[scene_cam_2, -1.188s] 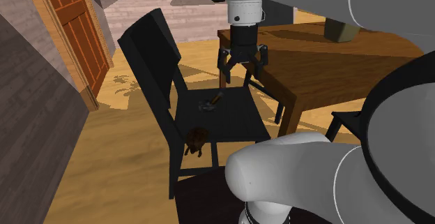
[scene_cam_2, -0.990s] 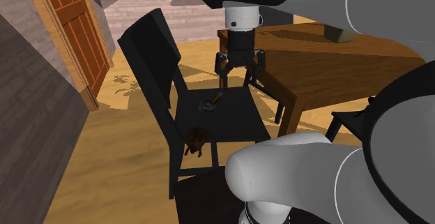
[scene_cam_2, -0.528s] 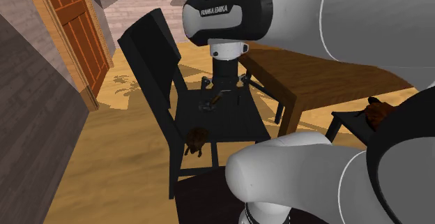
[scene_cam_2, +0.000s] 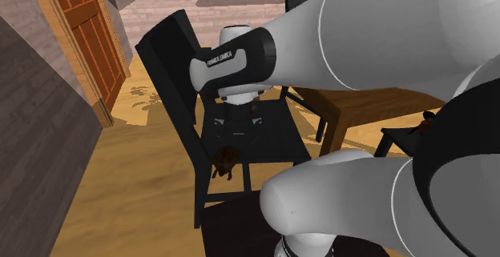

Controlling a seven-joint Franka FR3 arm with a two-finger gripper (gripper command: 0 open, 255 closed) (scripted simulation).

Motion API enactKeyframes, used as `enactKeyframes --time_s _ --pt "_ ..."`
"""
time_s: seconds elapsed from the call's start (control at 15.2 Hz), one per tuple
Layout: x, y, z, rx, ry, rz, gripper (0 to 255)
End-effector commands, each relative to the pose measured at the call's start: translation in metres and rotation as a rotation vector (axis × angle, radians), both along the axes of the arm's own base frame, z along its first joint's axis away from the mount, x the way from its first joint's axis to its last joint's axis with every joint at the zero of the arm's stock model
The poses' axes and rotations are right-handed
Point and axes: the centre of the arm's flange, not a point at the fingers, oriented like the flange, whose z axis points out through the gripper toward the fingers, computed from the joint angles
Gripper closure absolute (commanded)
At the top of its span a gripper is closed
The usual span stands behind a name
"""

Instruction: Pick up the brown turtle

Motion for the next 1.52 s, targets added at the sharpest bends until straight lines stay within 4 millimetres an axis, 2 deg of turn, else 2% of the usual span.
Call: enactKeyframes --time_s 0.0,0.26,0.79,0.92,0.99,1.45 --pt "0.0 0.015 -0.022 0.003 -0.003 -0.029 0" --pt "0.005 0.044 -0.065 0.008 -0.006 -0.082 0" --pt "0.005 0.046 -0.107 0.008 -0.006 -0.085 0" --pt "0.005 0.046 -0.107 0.008 -0.006 -0.085 0" --pt "0.005 0.045 -0.107 0.008 -0.006 -0.085 255" --pt "0.005 0.046 -0.107 0.008 -0.006 -0.085 255"
